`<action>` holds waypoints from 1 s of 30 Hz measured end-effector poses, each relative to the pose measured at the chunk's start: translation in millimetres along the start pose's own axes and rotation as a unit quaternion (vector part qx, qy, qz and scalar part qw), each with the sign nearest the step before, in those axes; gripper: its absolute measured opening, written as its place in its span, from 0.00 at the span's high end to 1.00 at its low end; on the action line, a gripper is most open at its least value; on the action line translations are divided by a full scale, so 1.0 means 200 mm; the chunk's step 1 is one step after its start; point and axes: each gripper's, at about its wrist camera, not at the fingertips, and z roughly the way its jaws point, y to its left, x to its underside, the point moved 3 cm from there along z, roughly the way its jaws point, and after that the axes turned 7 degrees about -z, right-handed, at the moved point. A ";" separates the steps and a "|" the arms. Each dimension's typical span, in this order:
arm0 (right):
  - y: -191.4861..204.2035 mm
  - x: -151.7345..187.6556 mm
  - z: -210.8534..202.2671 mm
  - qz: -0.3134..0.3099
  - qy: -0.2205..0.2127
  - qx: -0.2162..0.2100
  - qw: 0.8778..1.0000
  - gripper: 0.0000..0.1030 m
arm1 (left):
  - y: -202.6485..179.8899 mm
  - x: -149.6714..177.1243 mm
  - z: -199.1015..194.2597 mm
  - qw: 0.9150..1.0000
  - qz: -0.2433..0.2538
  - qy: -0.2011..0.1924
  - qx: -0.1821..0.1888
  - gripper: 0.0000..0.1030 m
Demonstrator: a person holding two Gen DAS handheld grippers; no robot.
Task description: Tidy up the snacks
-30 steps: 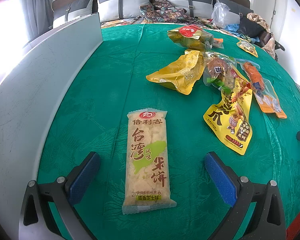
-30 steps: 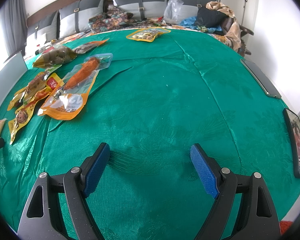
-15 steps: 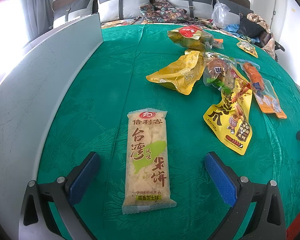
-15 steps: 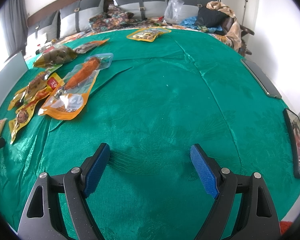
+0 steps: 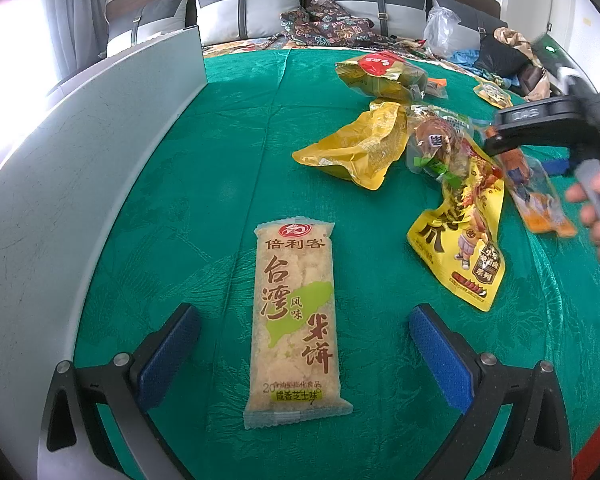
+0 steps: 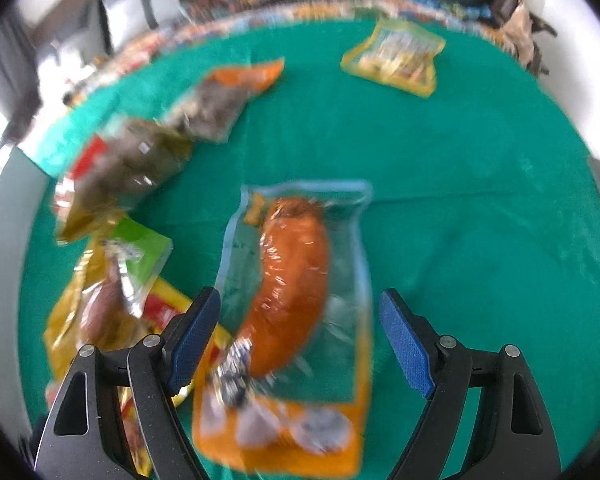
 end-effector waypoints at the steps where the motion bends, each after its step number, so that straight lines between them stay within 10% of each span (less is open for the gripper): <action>1: 0.03 -0.01 0.01 -0.010 -0.005 0.019 1.000 0.14 | 0.00 0.00 0.00 1.000 0.000 0.000 0.000 0.00; 7: 0.02 0.01 0.01 -0.075 0.013 0.013 0.997 0.28 | 0.00 0.00 0.00 1.000 0.000 0.000 0.000 0.00; 10: -0.08 0.02 -0.08 -0.056 0.007 -0.018 0.998 0.59 | 0.00 0.00 0.00 1.000 0.000 0.000 0.000 0.00; 18: -0.49 0.26 -0.25 0.056 0.005 -0.128 0.990 0.63 | 0.05 -0.04 -0.06 0.997 -0.004 0.055 0.059 0.04; 26: -0.69 0.53 -0.45 0.154 -0.035 -0.241 0.957 0.63 | 0.04 -0.06 -0.04 0.996 0.041 0.075 0.038 0.42; 28: -0.67 0.58 -0.48 0.160 -0.044 -0.256 0.952 0.63 | 0.02 -0.06 -0.06 0.996 0.060 0.062 0.030 0.71; 30: -0.62 0.61 -0.50 0.156 -0.050 -0.261 0.951 0.63 | 0.02 -0.06 -0.06 0.996 0.051 0.061 0.037 0.72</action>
